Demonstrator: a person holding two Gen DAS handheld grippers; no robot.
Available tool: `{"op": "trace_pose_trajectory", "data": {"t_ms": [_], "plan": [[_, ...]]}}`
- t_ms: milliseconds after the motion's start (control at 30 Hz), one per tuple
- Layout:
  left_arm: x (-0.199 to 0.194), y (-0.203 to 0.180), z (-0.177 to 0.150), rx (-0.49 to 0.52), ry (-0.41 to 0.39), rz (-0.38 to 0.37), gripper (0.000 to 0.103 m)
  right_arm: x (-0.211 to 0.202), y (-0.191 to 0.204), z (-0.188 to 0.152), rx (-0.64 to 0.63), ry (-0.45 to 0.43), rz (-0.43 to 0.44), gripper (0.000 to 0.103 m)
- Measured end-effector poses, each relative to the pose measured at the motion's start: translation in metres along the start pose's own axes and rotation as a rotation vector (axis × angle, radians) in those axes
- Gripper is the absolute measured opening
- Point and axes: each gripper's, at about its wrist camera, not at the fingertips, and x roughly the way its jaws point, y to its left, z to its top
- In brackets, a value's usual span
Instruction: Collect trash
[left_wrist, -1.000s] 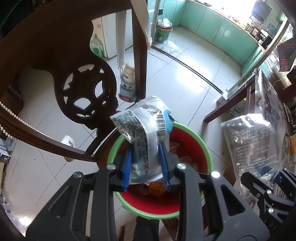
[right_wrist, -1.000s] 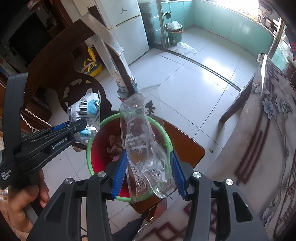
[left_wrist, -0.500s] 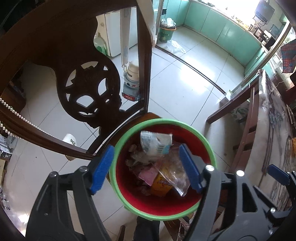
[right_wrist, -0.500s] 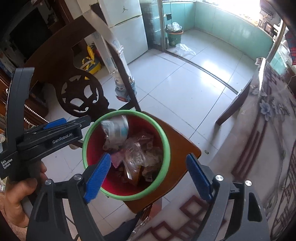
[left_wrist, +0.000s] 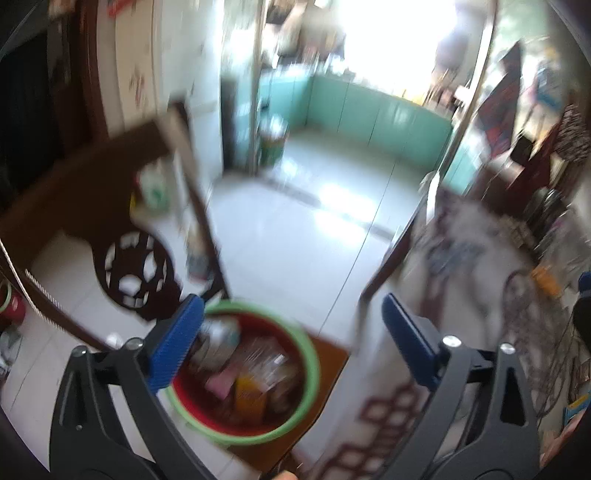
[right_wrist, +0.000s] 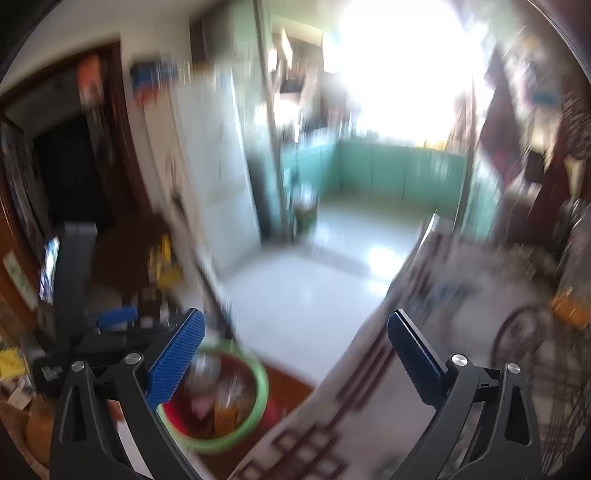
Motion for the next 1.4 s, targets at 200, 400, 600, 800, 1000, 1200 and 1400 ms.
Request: {"op": "trace_pose_trajectory", "data": {"t_ms": [200,400,600,800,1000,1200,1400], "plan": [[-0.078,-0.077,0.006,0.026,-0.250,0.011,0.098,-0.077,-0.051,0.010,-0.049,-0.084,-0.186,0.096],[-0.116,-0.140,0.001,-0.013,-0.259,-0.072,0.098,-0.143,-0.111,0.001,0.041,-0.205,-0.162,0.096],[-0.142,-0.188,-0.014,-0.009,-0.297,-0.007,0.098,-0.178,-0.150,0.003,0.018,-0.177,-0.209,0.096],[-0.161,-0.218,-0.026,0.006,-0.308,-0.003,0.098,-0.187,-0.173,-0.006,0.064,-0.118,-0.206,0.096],[-0.169,-0.236,-0.031,0.035,-0.304,0.026,0.098,-0.188,-0.188,-0.011,0.087,-0.079,-0.211,0.096],[-0.169,-0.244,-0.034,0.040,-0.286,0.010,0.098,-0.188,-0.193,-0.014,0.091,-0.057,-0.214,0.096],[-0.169,-0.247,-0.036,0.050,-0.268,0.001,0.098,-0.188,-0.198,-0.017,0.103,-0.040,-0.211,0.096]]}}
